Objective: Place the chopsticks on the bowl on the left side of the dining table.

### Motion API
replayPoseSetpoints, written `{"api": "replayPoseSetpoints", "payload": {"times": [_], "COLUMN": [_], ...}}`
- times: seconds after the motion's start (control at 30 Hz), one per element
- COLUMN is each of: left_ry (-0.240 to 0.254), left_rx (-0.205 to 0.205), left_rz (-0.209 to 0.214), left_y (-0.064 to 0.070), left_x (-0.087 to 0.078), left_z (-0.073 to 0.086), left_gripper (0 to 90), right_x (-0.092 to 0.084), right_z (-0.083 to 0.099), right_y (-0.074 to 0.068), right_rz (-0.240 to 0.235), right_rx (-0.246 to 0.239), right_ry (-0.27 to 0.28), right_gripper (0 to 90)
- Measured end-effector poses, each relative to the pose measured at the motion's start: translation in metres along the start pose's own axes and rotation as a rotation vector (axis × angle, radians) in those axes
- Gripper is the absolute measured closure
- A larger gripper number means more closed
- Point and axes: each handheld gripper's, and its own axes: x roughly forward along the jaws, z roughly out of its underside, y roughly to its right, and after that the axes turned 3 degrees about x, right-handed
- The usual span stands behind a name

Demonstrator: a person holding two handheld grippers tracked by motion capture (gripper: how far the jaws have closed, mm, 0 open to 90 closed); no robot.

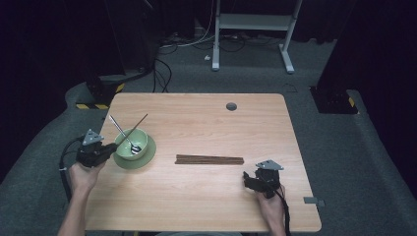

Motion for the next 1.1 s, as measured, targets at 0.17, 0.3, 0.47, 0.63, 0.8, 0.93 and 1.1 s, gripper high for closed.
{"api": "replayPoseSetpoints", "payload": {"times": [0.17, 0.3, 0.47, 0.63, 0.8, 0.93, 1.1], "left_ry": [-0.010, -0.016, -0.019, -0.025, -0.033, -0.031, -0.022], "left_rx": [0.002, -0.008, -0.012, -0.005, 0.017, 0.012, 0.003], "left_rz": [-0.001, -0.002, -0.004, -0.008, -0.027, -0.021, -0.019], "left_y": [-0.003, -0.006, -0.007, -0.007, -0.005, -0.006, -0.005], "left_x": [0.004, 0.007, 0.009, 0.012, 0.013, 0.013, 0.013], "left_z": [0.002, 0.004, 0.004, 0.004, 0.002, 0.002, 0.003], "left_gripper": [84.2, 84.1, 84.1, 84.1, 84.0, 83.8, 83.3], "right_x": [0.000, 0.000, 0.000, 0.000, 0.000, 0.000, 0.000], "right_z": [0.000, 0.000, 0.000, 0.000, 0.000, 0.000, 0.000], "right_y": [0.000, 0.000, 0.000, 0.000, 0.000, 0.000, -0.001], "right_rz": [0.001, 0.001, 0.002, 0.002, 0.003, 0.003, 0.003], "right_rx": [0.001, 0.001, 0.003, 0.002, 0.003, 0.003, 0.006], "right_ry": [-0.001, -0.001, -0.001, -0.001, -0.001, -0.001, -0.002], "right_gripper": [23.1, 23.0, 23.0, 23.1, 23.0, 23.1, 23.1]}}
